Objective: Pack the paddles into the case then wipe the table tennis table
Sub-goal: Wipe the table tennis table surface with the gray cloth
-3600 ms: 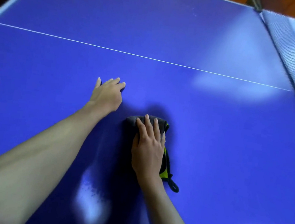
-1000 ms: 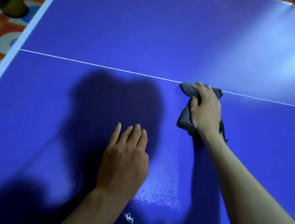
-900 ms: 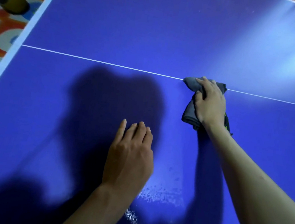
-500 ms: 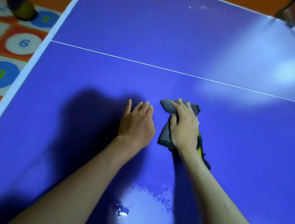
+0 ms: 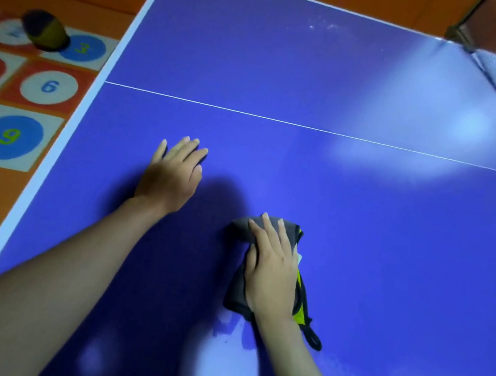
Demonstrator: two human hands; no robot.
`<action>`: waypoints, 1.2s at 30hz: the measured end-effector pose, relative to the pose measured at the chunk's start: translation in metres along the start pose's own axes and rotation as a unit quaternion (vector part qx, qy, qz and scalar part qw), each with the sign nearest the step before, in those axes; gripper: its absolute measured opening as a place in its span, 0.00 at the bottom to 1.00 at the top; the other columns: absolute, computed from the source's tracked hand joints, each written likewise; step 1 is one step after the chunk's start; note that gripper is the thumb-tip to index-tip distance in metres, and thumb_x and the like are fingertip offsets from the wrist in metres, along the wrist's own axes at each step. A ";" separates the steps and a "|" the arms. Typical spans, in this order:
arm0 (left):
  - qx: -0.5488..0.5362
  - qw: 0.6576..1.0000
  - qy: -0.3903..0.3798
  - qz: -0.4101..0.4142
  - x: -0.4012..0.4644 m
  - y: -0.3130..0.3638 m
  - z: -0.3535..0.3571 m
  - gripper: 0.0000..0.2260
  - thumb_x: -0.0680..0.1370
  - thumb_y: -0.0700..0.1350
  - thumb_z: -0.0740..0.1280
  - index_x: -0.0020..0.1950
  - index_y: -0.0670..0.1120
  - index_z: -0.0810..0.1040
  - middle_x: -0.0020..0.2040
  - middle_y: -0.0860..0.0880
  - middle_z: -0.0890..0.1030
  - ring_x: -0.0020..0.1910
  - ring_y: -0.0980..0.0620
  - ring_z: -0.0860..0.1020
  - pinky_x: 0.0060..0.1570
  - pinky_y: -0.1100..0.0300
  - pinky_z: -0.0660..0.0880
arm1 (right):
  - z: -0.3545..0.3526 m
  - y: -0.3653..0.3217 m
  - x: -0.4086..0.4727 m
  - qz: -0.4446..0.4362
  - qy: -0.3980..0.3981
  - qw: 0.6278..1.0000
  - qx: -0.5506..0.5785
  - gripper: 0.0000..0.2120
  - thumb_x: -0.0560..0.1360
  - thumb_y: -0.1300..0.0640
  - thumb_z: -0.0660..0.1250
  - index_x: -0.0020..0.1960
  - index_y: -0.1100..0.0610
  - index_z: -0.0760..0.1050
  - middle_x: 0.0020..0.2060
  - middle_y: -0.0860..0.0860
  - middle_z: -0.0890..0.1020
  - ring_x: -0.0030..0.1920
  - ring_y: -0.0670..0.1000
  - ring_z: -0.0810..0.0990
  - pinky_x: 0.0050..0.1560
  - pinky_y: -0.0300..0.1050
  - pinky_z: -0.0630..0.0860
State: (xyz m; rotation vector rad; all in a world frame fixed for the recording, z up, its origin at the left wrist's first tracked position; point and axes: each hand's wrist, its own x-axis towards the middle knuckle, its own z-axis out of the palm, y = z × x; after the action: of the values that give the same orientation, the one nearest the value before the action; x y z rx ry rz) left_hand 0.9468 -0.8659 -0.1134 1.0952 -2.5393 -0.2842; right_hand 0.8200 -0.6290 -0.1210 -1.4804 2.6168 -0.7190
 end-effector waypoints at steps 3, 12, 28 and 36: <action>0.028 0.999 -0.024 -0.002 0.008 -0.031 0.006 0.24 0.84 0.52 0.51 0.73 0.44 0.76 0.76 0.44 0.73 0.77 0.43 0.68 0.76 0.35 0.59 | 0.009 0.004 0.054 0.012 0.008 1.000 0.027 0.19 0.81 0.59 0.60 0.70 0.50 0.77 0.76 0.46 0.72 0.79 0.54 0.65 0.73 0.58 0.66; 0.036 0.999 0.002 -0.017 0.012 -0.039 0.011 0.23 0.85 0.53 0.53 0.78 0.49 0.72 0.80 0.47 0.67 0.81 0.46 0.62 0.78 0.37 0.57 | 0.032 0.017 0.221 0.049 -0.010 0.998 0.041 0.20 0.82 0.60 0.62 0.72 0.50 0.75 0.77 0.46 0.70 0.80 0.52 0.62 0.74 0.61 0.62; 0.013 0.999 0.027 -0.013 0.016 -0.042 0.013 0.25 0.84 0.56 0.53 0.78 0.47 0.71 0.78 0.45 0.71 0.79 0.44 0.66 0.78 0.37 0.58 | 0.048 -0.008 0.213 0.040 -0.004 0.998 0.044 0.21 0.81 0.58 0.61 0.72 0.47 0.75 0.77 0.45 0.71 0.80 0.53 0.63 0.71 0.66 0.66; -0.031 0.991 0.131 0.016 -0.003 -0.047 -0.012 0.18 0.84 0.50 0.58 0.68 0.44 0.79 0.70 0.44 0.79 0.72 0.42 0.75 0.74 0.41 0.66 | 0.038 -0.074 0.052 0.026 -0.006 0.999 0.047 0.19 0.82 0.59 0.64 0.71 0.48 0.76 0.77 0.44 0.71 0.80 0.52 0.63 0.72 0.63 0.66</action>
State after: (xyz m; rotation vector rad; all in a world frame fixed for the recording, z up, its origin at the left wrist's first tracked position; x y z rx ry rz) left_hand 0.9849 -0.8964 -0.1185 0.9969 -2.2975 -0.1946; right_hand 0.8616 -0.7176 -0.1144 -1.3809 2.5633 -0.8128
